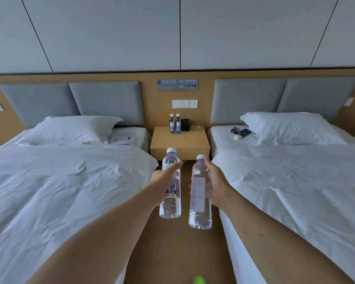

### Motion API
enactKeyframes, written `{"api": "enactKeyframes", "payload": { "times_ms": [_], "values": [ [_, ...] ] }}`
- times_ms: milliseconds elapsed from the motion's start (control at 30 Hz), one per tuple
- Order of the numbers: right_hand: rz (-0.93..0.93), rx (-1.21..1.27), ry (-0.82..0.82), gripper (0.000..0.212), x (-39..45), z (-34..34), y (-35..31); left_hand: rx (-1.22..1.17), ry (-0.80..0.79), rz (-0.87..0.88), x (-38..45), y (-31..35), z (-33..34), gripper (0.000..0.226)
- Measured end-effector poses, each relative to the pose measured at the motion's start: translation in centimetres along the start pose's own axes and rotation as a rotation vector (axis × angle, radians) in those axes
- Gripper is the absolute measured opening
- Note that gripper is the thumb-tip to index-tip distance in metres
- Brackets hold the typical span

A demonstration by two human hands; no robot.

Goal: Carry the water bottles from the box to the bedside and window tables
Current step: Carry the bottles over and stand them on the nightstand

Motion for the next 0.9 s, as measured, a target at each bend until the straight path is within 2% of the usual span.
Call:
{"api": "enactKeyframes", "payload": {
  "times_ms": [200, 467, 667, 900],
  "values": [
    [0.039, 0.014, -0.082, 0.065, 12.2, -2.2, -8.1, -0.004, 0.063, -0.023, 11.1, 6.7, 4.0, 0.068],
    [0.084, 0.039, -0.038, 0.065, 26.7, -4.7, -15.5, -0.047, 0.068, -0.069, 23.7, 13.6, 9.5, 0.086],
    [0.105, -0.003, 0.065, 0.045, 36.0, -5.8, -18.8, -0.067, 0.071, -0.043, 34.5, 16.8, 11.9, 0.068],
    [0.028, -0.147, 0.131, 0.045, 48.6, -5.0, -25.8, -0.037, -0.026, 0.033, 48.7, 22.9, 13.5, 0.059]
  ]
}}
Point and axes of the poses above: each hand's wrist, its own x-axis towards the middle knuckle, its own z-axis out of the palm, y = z × x, the point moved 1 cm from there along x, towards the middle knuckle, and after that the axes turned 11 degrees about -x, right-handed, at the moved point
